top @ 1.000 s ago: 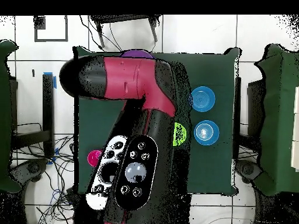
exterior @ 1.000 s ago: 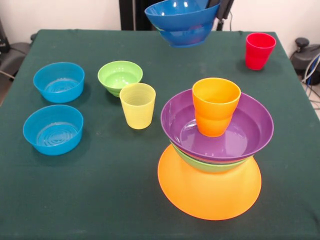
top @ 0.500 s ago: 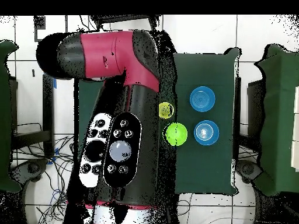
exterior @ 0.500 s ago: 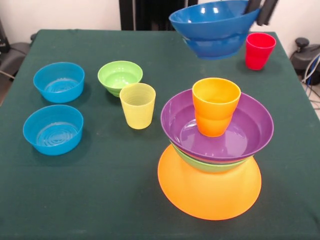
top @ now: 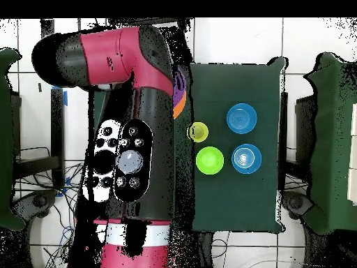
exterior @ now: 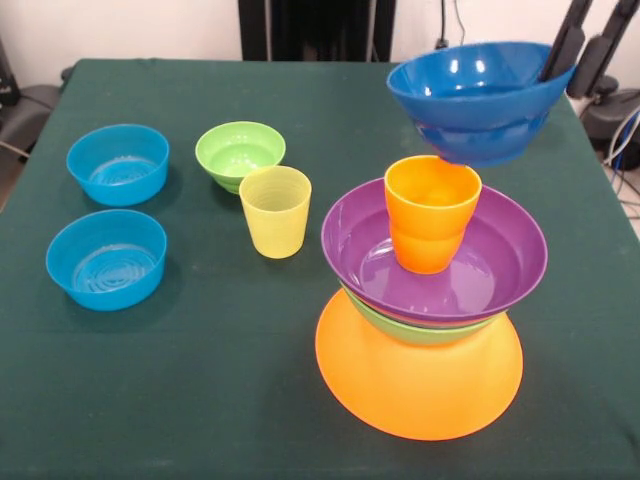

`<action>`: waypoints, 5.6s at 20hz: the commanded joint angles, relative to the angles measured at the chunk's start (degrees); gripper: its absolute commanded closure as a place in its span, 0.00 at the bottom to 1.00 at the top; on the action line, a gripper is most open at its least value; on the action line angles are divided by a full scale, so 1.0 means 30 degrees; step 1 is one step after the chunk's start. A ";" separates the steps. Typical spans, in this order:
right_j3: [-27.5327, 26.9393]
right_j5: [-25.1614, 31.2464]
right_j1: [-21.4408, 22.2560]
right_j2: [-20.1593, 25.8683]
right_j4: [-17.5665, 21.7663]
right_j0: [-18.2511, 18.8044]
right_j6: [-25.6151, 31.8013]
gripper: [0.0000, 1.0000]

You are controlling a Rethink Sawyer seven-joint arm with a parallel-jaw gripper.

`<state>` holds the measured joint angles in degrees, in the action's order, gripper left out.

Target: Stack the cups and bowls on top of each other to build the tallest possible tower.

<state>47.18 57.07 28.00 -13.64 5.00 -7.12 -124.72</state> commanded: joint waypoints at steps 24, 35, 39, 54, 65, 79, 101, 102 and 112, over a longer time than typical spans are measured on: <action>0.2189 0.2537 -0.0542 -0.0001 0.3961 -0.1933 0.3517 1.00; 0.3513 0.0397 -0.0355 -0.0099 0.4301 -0.1741 0.3197 1.00; 0.3656 -0.0347 -0.0453 0.0091 0.4405 -0.1614 0.3041 1.00; 0.2524 -0.2518 -0.1466 0.0423 0.4377 -0.1439 0.2794 1.00; 0.2572 -0.3058 -0.1378 0.0541 0.4880 -0.0865 0.4476 1.00; 0.4327 -0.4581 -0.1110 0.1641 0.4562 -0.0380 0.3073 1.00; 0.5109 -0.1903 -0.0738 0.1735 0.3552 -0.0556 0.2338 1.00; 0.5149 -0.1670 -0.0724 0.1768 0.3433 -0.0560 0.2274 1.00; 0.5297 -0.1057 -0.0684 0.1583 0.3198 -0.0935 0.1463 1.00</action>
<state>56.61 47.32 27.21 -15.23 14.77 -9.24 -124.72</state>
